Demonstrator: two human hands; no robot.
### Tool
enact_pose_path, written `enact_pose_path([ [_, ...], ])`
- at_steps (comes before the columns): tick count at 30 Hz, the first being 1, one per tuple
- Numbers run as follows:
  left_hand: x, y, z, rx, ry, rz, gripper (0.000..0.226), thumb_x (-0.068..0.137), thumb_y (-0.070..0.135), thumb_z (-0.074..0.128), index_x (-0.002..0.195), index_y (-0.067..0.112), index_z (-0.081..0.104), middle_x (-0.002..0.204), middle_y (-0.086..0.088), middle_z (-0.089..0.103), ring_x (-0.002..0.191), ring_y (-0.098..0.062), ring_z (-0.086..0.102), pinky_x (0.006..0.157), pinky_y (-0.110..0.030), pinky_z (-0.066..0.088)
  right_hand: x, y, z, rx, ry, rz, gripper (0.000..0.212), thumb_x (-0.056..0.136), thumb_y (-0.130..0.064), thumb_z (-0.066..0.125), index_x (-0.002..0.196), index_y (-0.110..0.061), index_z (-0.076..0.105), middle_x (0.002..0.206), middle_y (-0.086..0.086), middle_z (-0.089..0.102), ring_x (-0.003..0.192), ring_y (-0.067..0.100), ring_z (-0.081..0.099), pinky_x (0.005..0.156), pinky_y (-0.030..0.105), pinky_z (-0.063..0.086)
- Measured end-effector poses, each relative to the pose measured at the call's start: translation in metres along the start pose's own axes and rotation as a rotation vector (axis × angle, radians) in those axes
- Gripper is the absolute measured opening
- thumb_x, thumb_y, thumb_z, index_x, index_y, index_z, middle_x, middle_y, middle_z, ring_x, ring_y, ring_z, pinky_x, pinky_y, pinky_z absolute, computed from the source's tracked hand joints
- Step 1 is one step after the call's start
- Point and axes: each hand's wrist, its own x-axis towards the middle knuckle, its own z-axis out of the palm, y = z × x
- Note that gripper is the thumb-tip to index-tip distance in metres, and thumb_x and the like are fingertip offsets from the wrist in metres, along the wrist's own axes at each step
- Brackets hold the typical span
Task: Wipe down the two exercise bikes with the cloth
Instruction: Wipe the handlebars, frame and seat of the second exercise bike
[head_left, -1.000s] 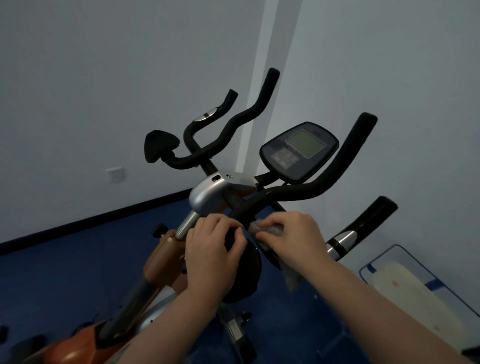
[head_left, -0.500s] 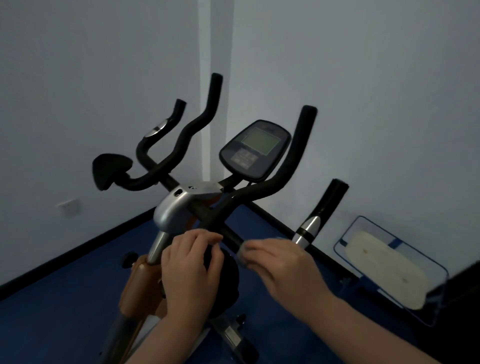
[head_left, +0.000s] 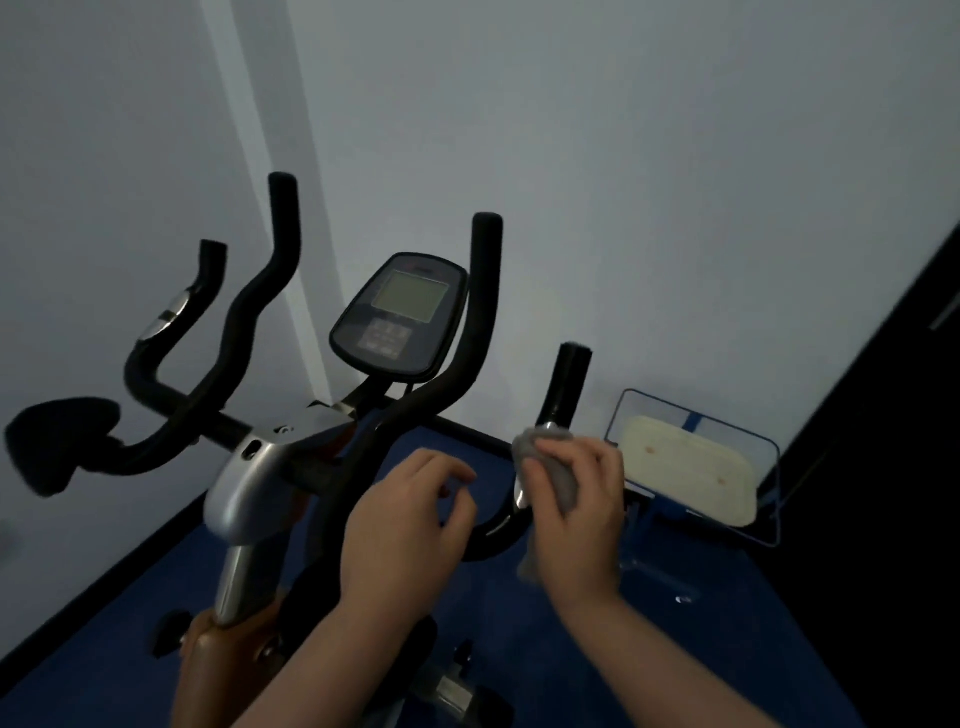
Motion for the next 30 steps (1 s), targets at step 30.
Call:
enact_pose_path([
  [30, -0.001, 0.002, -0.002, -0.061, 0.047, -0.015, 0.014, 0.081, 0.019, 0.063, 0.088, 0.031, 0.066, 0.083, 0.02, 0.058, 0.076, 0.0, 0.057, 0.053, -0.012, 0.043, 0.077, -0.006, 0.008, 0.109, 0.192, 0.168, 0.011, 0.091, -0.012, 0.063, 0.096, -0.018, 0.055, 0.103, 0.001, 0.056, 0.092, 0.005, 0.053, 0.081, 0.013, 0.042],
])
